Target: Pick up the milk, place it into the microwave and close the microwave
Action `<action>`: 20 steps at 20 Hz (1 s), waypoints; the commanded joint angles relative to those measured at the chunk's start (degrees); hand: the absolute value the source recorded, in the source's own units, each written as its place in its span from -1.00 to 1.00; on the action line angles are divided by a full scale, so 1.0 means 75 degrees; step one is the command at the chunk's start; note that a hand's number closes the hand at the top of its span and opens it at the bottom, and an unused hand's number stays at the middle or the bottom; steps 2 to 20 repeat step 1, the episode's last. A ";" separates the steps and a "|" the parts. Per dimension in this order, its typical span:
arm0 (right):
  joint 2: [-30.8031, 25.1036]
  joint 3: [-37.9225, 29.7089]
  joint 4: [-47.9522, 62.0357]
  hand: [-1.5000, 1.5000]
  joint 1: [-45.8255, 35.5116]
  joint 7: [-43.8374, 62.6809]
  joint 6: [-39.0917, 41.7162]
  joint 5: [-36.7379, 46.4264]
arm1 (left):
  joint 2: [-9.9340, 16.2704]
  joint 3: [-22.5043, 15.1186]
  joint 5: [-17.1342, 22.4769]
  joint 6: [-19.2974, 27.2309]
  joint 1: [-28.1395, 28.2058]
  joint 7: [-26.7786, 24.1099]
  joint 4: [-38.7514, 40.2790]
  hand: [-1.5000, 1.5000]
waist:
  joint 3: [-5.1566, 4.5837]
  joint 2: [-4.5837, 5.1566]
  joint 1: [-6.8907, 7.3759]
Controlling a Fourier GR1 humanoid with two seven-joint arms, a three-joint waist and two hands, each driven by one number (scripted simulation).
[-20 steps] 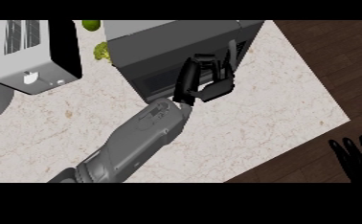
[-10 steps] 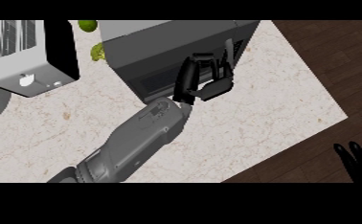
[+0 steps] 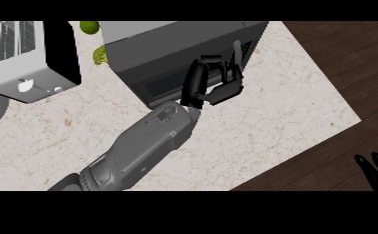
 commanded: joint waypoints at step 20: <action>-0.0062 -0.0031 -0.0070 -1.00 0.0055 -0.0046 0.0167 -0.0138 | 0.0001 0.0209 0.0177 -0.0233 -0.0590 0.0113 0.0571 1.00 | 0.0000 0.0116 -0.0066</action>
